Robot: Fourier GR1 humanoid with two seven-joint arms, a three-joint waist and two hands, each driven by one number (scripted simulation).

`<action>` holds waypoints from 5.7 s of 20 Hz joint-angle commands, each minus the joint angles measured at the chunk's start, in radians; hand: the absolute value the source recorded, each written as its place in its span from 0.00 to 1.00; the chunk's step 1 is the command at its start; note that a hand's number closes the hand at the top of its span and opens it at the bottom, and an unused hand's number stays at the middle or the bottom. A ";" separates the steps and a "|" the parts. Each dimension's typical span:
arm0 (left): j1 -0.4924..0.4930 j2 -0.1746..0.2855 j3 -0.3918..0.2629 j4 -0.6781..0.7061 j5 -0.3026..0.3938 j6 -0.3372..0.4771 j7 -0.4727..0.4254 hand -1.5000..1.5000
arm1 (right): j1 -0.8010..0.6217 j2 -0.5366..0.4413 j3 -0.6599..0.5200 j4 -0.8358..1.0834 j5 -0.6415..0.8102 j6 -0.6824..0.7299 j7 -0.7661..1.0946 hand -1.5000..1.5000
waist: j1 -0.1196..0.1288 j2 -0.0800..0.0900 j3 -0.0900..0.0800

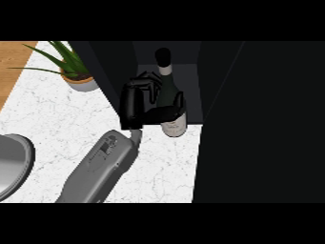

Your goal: Pick up the wine, place it into the cabinet and close the cabinet

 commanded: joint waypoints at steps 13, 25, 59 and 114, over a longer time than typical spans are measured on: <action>-0.193 -0.001 0.137 0.288 0.047 -0.096 0.003 1.00 | 0.005 -0.018 -0.058 -0.102 -0.149 -0.010 0.065 0.00 | -0.007 0.001 0.000; -0.339 -0.002 0.206 0.526 0.052 -0.082 -0.171 1.00 | 0.068 0.022 -0.007 -0.086 -0.099 0.020 0.002 0.00 | -0.016 0.003 0.000; -0.503 0.015 0.433 0.936 0.146 -0.188 -0.355 1.00 | -0.023 0.034 0.021 0.004 -0.062 0.017 -0.016 0.00 | -0.043 0.020 -0.001; -0.423 -0.002 0.381 0.930 0.193 -0.358 -0.455 0.00 | -0.036 0.039 0.085 -0.035 -0.060 -0.022 0.036 0.00 | -0.051 0.006 -0.001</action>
